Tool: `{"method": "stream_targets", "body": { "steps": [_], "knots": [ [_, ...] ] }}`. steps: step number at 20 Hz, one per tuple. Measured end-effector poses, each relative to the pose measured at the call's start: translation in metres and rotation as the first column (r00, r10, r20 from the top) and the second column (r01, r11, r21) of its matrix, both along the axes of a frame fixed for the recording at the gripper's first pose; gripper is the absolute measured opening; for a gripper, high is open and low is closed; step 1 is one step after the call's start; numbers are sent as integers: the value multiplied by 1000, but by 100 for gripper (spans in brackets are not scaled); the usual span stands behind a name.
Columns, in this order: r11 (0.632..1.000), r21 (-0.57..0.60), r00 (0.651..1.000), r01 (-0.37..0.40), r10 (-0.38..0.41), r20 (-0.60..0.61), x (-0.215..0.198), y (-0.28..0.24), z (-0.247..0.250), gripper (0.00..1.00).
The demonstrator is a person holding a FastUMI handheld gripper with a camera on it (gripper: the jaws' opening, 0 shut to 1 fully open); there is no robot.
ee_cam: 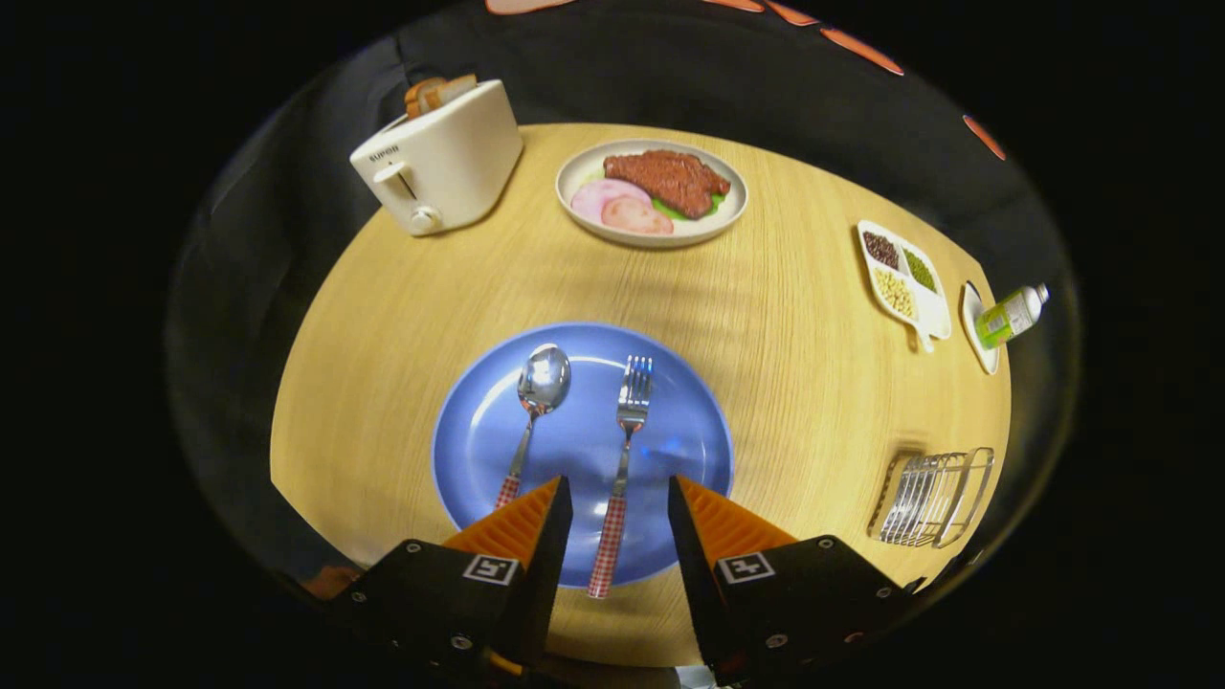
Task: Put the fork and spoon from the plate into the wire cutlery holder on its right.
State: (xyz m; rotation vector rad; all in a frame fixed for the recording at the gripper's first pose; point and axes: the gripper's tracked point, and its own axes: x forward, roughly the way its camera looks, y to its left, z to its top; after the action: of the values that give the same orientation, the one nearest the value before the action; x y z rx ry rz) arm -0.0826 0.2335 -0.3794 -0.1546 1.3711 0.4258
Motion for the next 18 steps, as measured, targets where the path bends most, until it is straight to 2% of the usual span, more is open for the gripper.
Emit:
{"method": "stream_targets", "body": {
  "steps": [3,6,10,13,18],
  "knots": [
    [1000,-29,997,-7,5,-79,-6,2,-14,54],
    [998,-67,991,-6,-3,-134,-9,1,-25,53],
    [993,-114,981,14,-36,-193,-15,-3,-34,39],
    [991,-128,976,30,-57,-211,-17,-4,-38,22],
    [992,-112,976,56,-79,-203,-14,-1,-38,11]
  ]
}}
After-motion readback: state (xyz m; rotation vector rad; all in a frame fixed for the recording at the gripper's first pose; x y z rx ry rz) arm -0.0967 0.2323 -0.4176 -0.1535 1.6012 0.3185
